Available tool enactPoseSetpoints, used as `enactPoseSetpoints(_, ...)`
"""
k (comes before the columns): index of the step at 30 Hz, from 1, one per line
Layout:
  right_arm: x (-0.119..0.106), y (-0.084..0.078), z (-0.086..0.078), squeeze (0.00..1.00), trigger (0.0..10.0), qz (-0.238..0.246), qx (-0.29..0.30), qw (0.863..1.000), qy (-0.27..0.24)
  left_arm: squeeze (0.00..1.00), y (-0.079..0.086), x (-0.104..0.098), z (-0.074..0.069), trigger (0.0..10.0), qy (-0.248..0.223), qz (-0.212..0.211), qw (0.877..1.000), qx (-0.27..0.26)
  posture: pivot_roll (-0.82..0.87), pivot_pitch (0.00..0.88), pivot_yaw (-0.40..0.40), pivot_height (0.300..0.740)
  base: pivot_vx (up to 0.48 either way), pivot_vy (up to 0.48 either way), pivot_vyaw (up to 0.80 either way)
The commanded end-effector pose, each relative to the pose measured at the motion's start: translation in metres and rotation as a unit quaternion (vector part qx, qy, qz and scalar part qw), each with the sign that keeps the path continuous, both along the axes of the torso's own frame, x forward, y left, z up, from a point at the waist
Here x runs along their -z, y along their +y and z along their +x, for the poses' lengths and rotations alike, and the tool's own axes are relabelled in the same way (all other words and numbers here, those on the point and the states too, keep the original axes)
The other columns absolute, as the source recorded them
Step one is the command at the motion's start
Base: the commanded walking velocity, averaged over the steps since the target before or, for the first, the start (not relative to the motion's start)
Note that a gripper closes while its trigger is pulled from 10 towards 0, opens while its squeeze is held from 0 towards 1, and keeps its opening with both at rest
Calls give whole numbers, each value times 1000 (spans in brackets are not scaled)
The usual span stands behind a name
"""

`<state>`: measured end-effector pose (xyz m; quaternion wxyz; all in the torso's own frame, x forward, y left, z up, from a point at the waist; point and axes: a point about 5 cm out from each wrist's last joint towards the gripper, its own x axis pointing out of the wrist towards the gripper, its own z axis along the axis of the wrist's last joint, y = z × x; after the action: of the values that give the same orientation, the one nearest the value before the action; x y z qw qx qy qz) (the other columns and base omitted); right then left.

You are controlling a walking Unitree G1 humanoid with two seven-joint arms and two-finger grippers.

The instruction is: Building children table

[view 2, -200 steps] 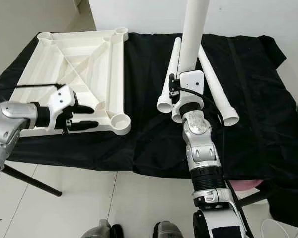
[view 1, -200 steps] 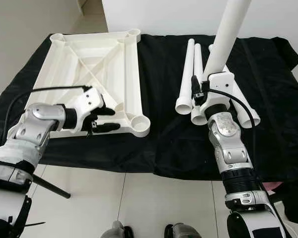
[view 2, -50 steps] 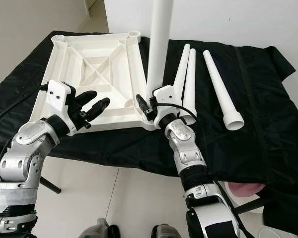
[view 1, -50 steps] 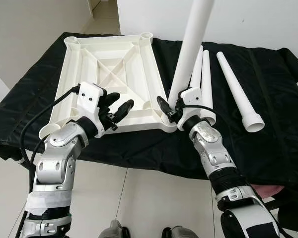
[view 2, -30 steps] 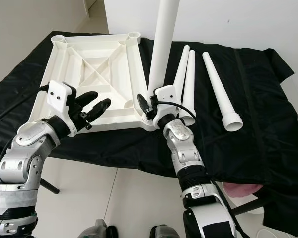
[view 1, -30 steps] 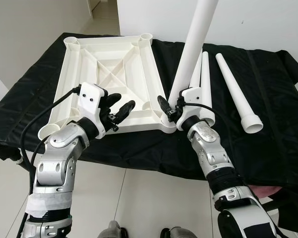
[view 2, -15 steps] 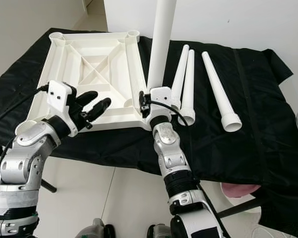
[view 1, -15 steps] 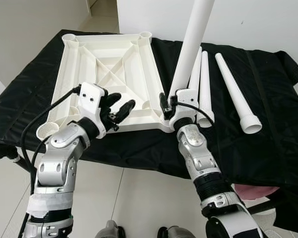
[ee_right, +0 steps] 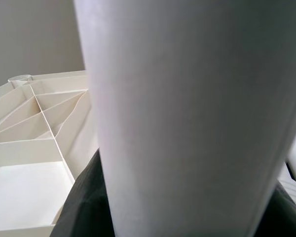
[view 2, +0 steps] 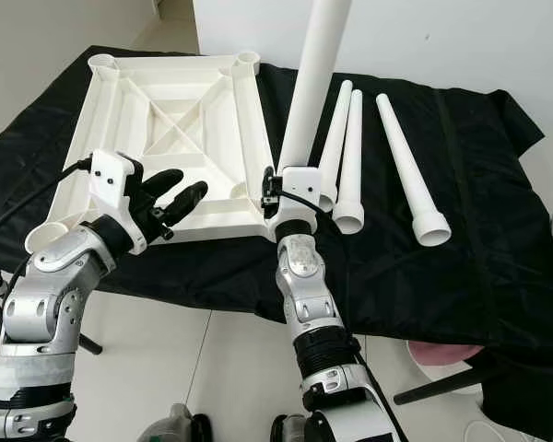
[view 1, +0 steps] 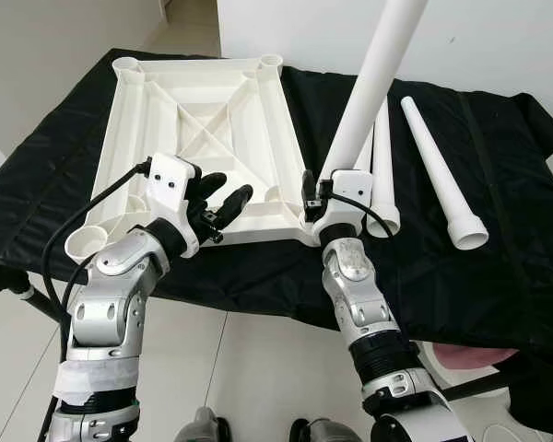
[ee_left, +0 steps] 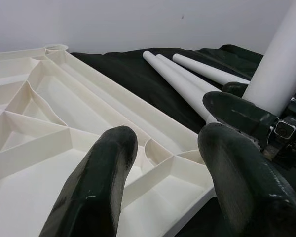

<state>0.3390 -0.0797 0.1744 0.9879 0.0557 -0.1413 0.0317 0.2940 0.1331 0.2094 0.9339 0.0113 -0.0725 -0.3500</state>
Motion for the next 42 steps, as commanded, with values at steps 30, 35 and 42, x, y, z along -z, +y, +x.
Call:
enactPoseSetpoints(30, -10, -2, 13, 329, 10000, -26, -34, 999, 2, 43, 5, -2, 3, 10000, 0, -14, 997, -76, -39, 79, -11, 740, 0, 0, 0)
enactPoseSetpoints(35, -11, -2, 12, 1000, 10000, -21, -36, 999, -4, 43, 5, -2, 3, 10000, 1, -14, 997, -77, -38, 83, -12, 740, 0, 0, 0)
enactPoseSetpoints(42, -17, -3, 12, 0, 10000, -29, -71, 997, -24, 43, 4, -2, 3, 10000, 1, -17, 997, -78, -42, 86, -10, 740, 0, 0, 0)
